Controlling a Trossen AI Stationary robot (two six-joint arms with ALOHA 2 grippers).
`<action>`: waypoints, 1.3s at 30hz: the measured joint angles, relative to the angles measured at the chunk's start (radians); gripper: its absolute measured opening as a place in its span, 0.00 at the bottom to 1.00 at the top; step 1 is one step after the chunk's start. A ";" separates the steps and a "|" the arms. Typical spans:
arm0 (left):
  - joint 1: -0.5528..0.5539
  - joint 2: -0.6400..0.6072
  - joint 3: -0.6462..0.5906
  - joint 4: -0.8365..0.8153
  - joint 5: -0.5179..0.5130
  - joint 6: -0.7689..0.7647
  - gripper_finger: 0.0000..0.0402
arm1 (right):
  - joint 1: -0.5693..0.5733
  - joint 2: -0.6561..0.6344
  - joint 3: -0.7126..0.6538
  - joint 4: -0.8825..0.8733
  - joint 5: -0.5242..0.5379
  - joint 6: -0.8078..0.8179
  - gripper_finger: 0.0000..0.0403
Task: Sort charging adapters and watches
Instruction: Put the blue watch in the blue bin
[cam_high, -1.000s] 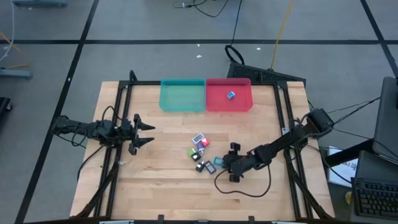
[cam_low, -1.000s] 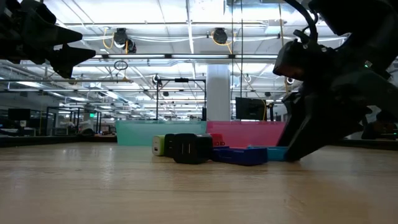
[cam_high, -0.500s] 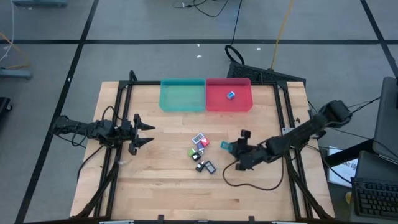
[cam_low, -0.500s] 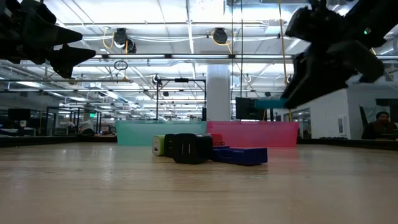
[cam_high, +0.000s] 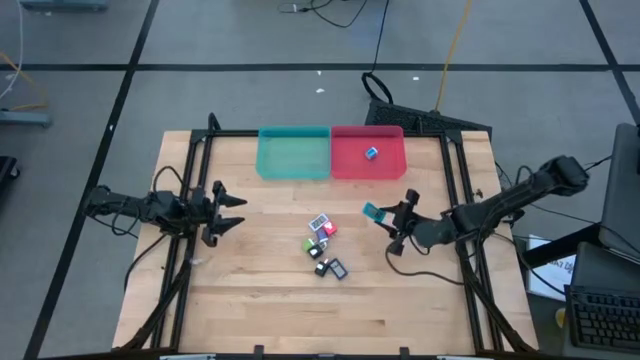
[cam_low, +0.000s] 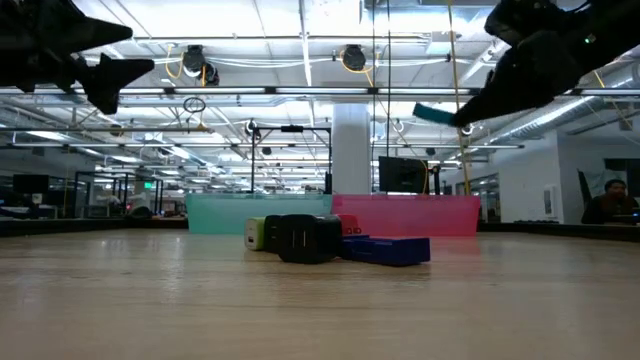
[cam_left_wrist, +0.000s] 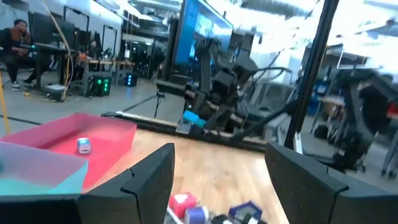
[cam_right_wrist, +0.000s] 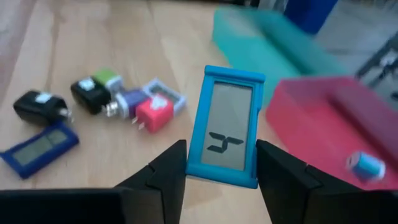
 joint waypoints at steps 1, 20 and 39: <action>0.000 0.000 0.000 0.003 -0.006 -0.001 0.63 | -0.008 -0.007 -0.011 0.035 0.000 -0.039 0.38; 0.000 0.491 0.017 0.423 -0.256 -0.366 0.63 | -0.183 0.140 -0.062 0.483 -0.185 -0.688 0.39; 0.006 1.371 0.637 0.468 -0.251 -0.165 0.63 | -0.177 0.211 -0.062 0.671 -0.185 -0.893 0.40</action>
